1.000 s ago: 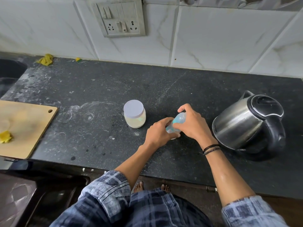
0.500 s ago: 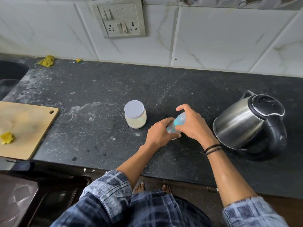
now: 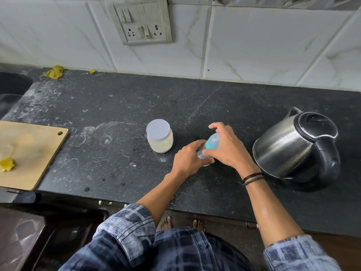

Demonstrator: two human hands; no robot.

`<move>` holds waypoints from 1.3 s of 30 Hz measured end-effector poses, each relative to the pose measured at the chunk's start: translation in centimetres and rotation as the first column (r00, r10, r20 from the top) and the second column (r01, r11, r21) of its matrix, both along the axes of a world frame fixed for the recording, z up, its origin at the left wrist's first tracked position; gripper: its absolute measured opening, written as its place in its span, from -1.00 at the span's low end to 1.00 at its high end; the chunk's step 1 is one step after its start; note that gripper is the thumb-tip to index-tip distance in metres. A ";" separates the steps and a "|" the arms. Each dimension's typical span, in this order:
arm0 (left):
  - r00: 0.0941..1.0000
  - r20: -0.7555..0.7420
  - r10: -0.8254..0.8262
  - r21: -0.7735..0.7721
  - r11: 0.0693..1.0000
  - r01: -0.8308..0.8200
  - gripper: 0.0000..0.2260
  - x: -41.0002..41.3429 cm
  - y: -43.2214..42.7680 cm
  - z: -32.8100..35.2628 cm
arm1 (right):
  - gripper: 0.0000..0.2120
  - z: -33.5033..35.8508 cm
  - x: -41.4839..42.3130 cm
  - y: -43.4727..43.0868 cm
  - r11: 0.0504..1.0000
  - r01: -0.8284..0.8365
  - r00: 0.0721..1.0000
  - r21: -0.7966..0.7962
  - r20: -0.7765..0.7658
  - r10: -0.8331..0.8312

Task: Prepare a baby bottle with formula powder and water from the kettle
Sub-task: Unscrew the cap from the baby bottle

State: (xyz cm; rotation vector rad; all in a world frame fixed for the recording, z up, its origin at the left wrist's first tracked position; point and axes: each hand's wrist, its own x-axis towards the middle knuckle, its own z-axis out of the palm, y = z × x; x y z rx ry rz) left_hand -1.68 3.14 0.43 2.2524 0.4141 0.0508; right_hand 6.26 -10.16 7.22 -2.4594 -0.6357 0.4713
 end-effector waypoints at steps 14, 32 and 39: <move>1.000 -0.014 0.009 -0.006 1.000 -0.009 -0.43 0.1 -0.1 0.0 | -0.37 0.1 0.7 -0.2 0.999 0.029 0.999 0.018 0.036 -0.030; 1.000 -0.003 0.000 0.023 1.000 0.000 -0.44 0.0 0.1 0.0 | -0.21 0.5 0.8 0.7 1.000 0.002 0.999 -0.027 0.038 -0.001; 1.000 0.000 -0.005 0.028 1.000 0.005 -0.42 -0.2 0.0 -0.1 | -0.36 0.2 0.4 0.5 0.999 0.040 0.999 -0.027 0.025 -0.039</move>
